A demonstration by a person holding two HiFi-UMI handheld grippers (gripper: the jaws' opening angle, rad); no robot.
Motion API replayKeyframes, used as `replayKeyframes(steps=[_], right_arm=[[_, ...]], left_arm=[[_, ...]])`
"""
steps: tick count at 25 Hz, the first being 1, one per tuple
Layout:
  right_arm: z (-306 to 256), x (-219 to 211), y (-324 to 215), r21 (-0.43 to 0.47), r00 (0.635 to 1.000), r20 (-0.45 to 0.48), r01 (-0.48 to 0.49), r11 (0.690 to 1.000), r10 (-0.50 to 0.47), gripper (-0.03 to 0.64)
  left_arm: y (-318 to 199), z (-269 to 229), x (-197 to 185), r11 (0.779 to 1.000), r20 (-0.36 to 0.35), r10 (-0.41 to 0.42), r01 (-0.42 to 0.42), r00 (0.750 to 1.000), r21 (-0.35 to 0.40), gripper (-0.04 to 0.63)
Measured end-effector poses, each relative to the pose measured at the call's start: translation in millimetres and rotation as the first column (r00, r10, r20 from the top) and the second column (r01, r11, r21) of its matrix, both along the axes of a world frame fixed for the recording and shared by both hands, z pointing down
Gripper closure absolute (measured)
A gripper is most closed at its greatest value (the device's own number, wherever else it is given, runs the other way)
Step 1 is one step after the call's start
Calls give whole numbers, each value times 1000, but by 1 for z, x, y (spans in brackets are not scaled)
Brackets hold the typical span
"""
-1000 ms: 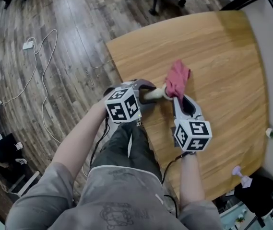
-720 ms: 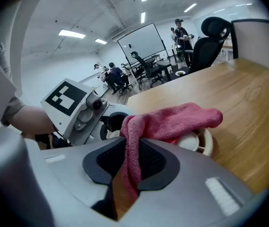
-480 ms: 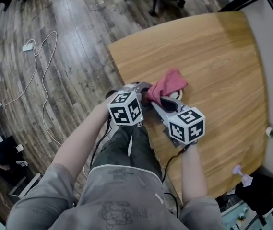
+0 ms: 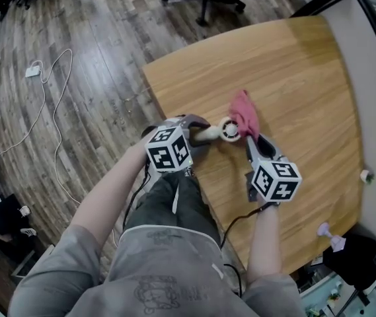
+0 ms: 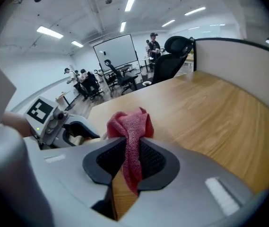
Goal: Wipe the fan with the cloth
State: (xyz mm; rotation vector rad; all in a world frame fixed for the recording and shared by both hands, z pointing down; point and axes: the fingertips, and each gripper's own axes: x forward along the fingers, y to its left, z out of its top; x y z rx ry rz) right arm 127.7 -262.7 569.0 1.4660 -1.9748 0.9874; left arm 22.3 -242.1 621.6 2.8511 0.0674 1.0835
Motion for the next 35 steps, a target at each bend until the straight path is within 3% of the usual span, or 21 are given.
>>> replayKeyframes(steps=[3,9,11,15,18,21,26,29,31,35], right_arm=[[-5,4,-5,35,1000,-23,-4,999,5,534],[5,-66,-1,-24,979,67,196,980,-195,534],[6,-90,3,-36,960,101,267,963,-262,534],[11,-126,15,-75,898,147,428,901,-414,534],[15,-131,17,-105,877,168,470,876,-450,534],[14,-120,14,-113,891,141,447,887,-431,534],[7,-79,4,-93,966,108,245,965,-235,534],[6,-42,0,-83,992,-36,118,990,-121,534],[1,-24,-1,-68,992,-103,71,995,-78,534],[-15,-3,3,-40,996,-92,-5,999,1,534]], left_arm=[[1,0,0,1000,5,8,-8,1000,-11,390],[0,0,1,1000,3,7,-7,1000,2,390],[0,0,2,1000,3,6,-6,1000,4,390],[2,0,3,1000,-2,13,-13,1000,17,390],[3,0,1,999,-4,25,-25,1000,36,391],[2,0,0,999,-6,22,-22,1000,50,390],[1,3,1,997,10,2,-3,1000,74,388],[0,8,3,991,39,-21,16,999,131,390],[-3,8,0,985,35,-69,63,997,159,385],[-5,8,-12,973,54,-204,197,977,122,387]])
